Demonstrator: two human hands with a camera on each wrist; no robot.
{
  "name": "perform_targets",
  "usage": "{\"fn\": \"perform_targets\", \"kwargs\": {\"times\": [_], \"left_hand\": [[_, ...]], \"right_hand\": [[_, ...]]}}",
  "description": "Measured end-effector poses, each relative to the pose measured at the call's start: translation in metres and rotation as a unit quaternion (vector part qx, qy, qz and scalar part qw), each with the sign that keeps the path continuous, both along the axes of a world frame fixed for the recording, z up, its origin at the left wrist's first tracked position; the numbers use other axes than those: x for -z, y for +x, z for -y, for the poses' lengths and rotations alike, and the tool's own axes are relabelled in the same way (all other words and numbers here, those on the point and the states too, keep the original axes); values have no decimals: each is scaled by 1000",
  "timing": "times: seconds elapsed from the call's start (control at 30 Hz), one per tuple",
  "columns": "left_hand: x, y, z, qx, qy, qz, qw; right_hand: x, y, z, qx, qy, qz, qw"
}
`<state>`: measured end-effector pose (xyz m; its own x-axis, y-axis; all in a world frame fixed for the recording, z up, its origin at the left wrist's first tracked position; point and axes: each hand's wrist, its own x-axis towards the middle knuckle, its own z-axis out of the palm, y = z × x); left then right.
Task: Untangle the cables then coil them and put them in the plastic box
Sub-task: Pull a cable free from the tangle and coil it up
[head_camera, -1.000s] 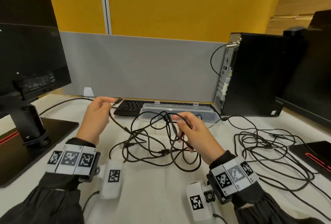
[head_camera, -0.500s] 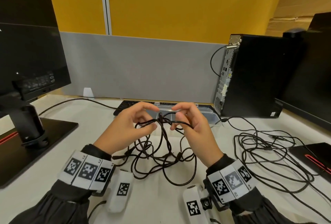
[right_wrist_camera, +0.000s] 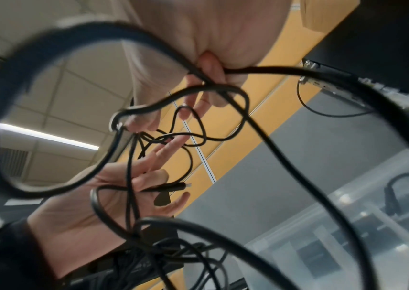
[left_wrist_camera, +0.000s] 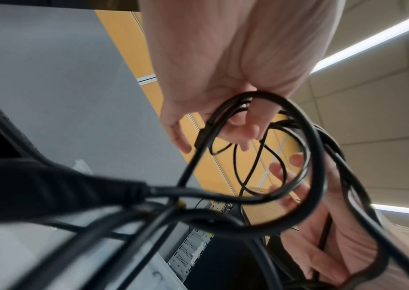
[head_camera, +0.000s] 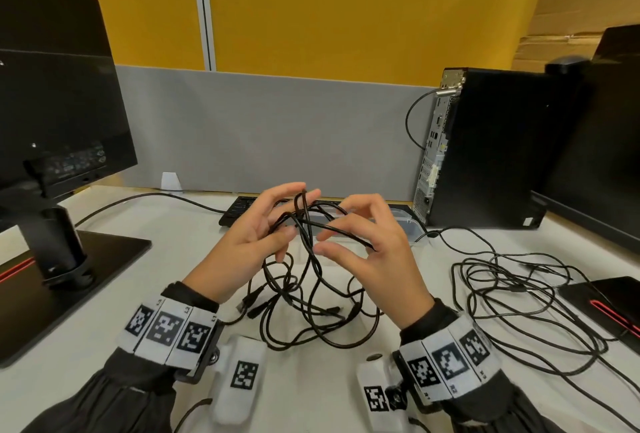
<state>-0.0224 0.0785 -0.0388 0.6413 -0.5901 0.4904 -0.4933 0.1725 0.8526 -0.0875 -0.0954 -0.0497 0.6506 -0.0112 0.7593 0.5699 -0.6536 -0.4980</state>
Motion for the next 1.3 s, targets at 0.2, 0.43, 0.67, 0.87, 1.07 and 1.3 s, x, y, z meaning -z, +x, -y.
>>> {"fn": "perform_targets", "kwargs": {"times": [0.2, 0.43, 0.67, 0.87, 1.07, 1.3], "left_hand": [[2, 7, -6, -20, -22, 17, 999], [-3, 6, -8, -58, -64, 24, 996], [-5, 7, -11, -15, -88, -8, 996], [-3, 8, -9, 26, -158, -72, 984], [-6, 9, -11, -21, -203, -103, 973], [-9, 14, -20, -25, -256, -137, 957]], "right_hand": [[-7, -8, -1, 31, -89, 64, 994], [-5, -12, 0, 35, -130, 62, 989], [-4, -16, -1, 46, -201, 20, 978], [-3, -17, -7, 41, -282, -32, 958], [-8, -19, 2, -14, -189, -221, 957], [-7, -7, 16, 53, 65, -371, 925]]}}
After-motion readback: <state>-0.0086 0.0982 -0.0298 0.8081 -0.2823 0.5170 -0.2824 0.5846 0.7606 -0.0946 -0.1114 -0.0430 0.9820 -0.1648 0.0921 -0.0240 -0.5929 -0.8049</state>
